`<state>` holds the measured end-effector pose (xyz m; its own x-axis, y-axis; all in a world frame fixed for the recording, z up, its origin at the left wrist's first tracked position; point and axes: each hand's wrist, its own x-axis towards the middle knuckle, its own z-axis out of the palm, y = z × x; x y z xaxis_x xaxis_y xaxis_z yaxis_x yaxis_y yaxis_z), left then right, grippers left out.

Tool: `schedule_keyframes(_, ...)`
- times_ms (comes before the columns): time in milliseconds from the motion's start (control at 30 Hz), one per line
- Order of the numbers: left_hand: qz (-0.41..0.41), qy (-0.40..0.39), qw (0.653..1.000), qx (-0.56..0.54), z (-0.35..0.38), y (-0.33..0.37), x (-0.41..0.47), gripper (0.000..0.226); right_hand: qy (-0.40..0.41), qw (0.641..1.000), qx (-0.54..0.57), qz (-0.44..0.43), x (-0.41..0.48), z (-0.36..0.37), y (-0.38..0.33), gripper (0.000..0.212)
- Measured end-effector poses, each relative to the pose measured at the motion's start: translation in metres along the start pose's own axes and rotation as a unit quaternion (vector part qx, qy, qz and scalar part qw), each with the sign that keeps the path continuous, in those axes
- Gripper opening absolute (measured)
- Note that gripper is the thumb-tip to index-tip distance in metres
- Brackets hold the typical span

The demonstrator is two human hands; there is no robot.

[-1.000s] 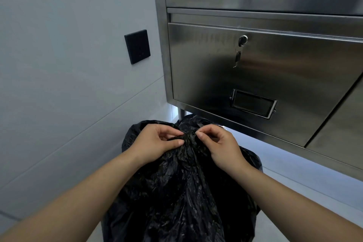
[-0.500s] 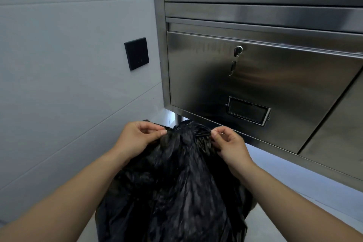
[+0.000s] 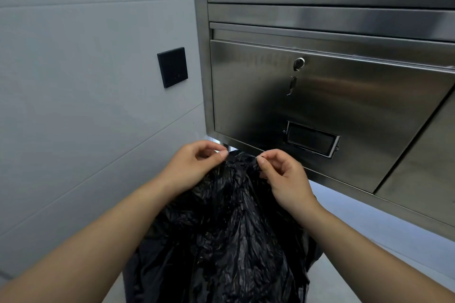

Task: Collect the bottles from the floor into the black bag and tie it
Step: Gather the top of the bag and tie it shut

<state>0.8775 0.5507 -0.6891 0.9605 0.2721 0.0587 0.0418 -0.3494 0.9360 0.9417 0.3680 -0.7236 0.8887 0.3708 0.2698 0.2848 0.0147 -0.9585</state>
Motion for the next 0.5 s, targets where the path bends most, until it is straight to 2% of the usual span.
schedule_keyframes(67, 0.012, -0.033, 0.999, 0.009, 0.010, 0.001, -0.003, 0.017, -0.008, 1.000, 0.001, -0.008, -0.001, 0.002, -0.002, 0.011)
schedule_keyframes(167, 0.031, -0.056, 0.996, 0.064, 0.023, -0.008, -0.008, 0.037, -0.013, 1.000, 0.007, -0.006, -0.002, 0.006, -0.005, 0.015)
schedule_keyframes(267, 0.034, -0.049, 0.989, 0.136, 0.031, -0.019, -0.012, 0.028, -0.012, 1.000, 0.014, 0.006, -0.002, 0.003, -0.008, 0.015)
schedule_keyframes(433, 0.023, -0.051, 0.988, 0.141, 0.031, -0.026, -0.013, 0.023, 0.051, 0.992, 0.071, 0.093, -0.002, -0.011, -0.002, 0.014)
schedule_keyframes(500, 0.031, -0.048, 0.986, 0.156, 0.030, -0.028, -0.010, 0.022, 0.038, 0.988, 0.072, 0.128, -0.003, -0.014, 0.002, 0.012)
